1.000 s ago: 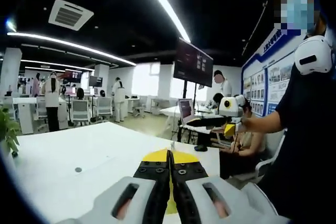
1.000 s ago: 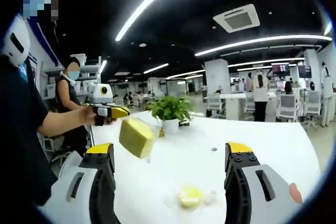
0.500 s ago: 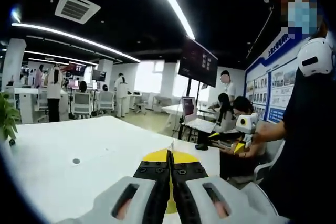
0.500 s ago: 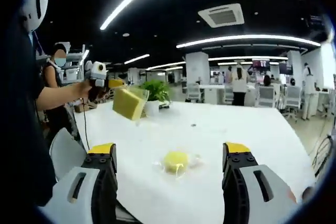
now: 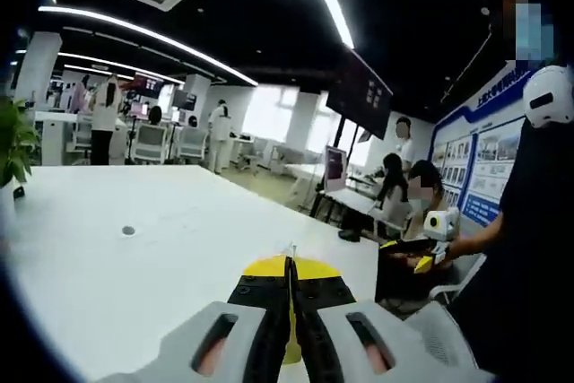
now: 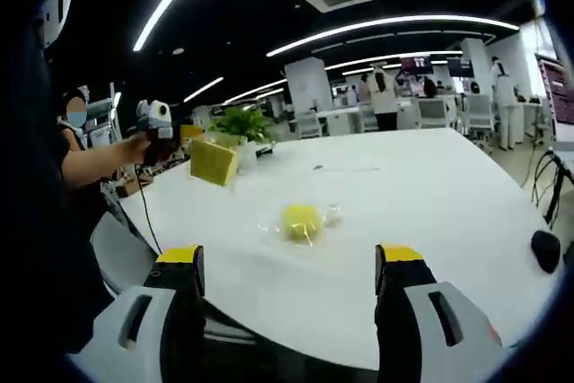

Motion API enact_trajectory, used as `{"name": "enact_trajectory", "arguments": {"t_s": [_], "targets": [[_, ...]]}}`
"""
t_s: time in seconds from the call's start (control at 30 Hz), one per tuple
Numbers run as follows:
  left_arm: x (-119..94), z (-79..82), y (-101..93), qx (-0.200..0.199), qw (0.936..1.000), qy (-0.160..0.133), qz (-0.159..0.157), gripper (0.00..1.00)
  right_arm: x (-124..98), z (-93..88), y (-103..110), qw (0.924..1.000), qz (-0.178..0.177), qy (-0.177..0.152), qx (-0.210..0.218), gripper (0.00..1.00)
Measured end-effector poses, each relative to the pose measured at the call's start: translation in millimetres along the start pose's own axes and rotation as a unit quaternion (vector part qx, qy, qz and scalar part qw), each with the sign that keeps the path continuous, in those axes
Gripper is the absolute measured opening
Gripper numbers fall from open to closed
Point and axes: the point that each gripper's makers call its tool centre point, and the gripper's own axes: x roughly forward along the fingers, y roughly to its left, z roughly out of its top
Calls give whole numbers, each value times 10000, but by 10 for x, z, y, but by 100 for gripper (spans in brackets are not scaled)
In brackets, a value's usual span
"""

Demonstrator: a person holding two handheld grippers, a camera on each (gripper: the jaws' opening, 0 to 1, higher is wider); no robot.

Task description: Compare the silicone blocks by pressing each to a similar depth, holding the contact briefly, and releasing to observe deformation and rebound differences across the visible hardness samples.

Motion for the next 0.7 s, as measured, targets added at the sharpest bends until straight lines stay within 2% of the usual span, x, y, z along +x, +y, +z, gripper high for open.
{"name": "enact_trajectory", "arguments": {"t_s": [0.1,0.13,0.27,0.37,0.4,0.43,0.47,0.5,0.57,0.63,0.7], "targets": [[31,-223,110,-329,9993,149,108,0,-11,97,20,9994,81,-209,278,71],[42,-273,147,-319,9993,171,131,0,-17,117,12,9992,57,-248,320,71],[42,-545,382,-940,9942,383,367,0,-19,139,-2,9994,6,-230,275,71],[22,-743,526,-939,9917,734,476,0,-24,147,12,9992,18,-235,310,70],[11,-766,578,-859,9925,717,496,0,-25,148,15,9992,26,-244,326,70],[26,-626,587,-1056,9932,295,400,0,-27,152,28,9988,79,-271,404,70],[9,-614,661,-1174,9914,236,526,0,-27,153,34,9985,107,-282,453,70],[-20,-653,767,-1039,9918,314,677,0,-25,149,40,9985,96,-257,470,70],[-38,-640,902,-1149,9899,206,799,0,-16,135,34,9987,86,-200,452,70],[-62,-731,1070,-978,9890,444,1015,0,-4,128,14,9989,72,-159,430,69],[-54,-808,1156,-995,9872,618,1087,0,7,132,-9,9987,58,-148,475,69]]}}
